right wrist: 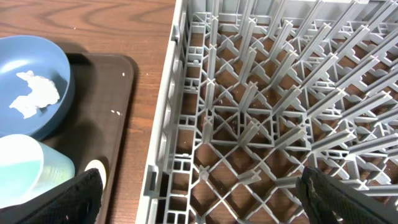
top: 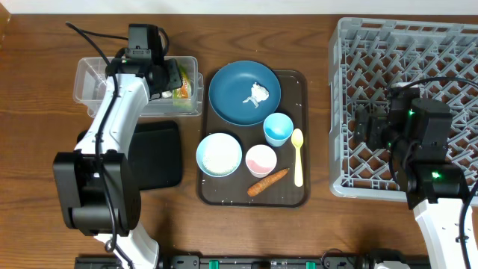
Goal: Sort waste into correct bins and load items into the dishwasher rack
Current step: 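Move the left gripper to the light-blue cup and grasp it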
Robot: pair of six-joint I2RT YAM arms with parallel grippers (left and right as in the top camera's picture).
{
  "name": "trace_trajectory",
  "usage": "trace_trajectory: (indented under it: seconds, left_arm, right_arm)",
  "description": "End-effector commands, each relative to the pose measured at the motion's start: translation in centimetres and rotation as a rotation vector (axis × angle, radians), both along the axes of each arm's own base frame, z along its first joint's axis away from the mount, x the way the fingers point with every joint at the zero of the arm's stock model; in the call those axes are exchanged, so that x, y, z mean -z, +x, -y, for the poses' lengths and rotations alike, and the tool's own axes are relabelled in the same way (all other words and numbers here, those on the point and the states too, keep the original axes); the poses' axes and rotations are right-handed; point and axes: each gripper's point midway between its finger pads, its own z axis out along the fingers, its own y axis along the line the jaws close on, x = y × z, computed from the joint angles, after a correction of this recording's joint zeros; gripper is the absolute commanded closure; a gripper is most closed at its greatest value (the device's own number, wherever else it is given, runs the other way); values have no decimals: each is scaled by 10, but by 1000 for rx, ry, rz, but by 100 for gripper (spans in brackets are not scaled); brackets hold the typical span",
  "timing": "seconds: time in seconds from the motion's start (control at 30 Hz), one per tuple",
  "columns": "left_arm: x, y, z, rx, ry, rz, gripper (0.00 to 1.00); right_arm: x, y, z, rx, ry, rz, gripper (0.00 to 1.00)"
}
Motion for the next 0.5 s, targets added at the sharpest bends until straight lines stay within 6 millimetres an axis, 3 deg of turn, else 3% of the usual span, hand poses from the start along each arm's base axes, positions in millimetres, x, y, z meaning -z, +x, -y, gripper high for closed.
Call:
trace_trajectory:
  seconds: [0.0,0.2,0.27,0.47]
  left_arm:
    - [-21,3,2,11,4,57,57]
    - [-46,8,59,193,-145,146,55]
    - [-45,7,77,235,-148,150,46]
    - [-34,3,135,402,-125,162,42]
  right_arm:
    - [-10,3,4,12,-7,24,1]
    - [-10,3,4,12,-7,24,1]
    - [-10,3,4,12,-7,24,1]
    - [-10,3,4,12,-7,24,1]
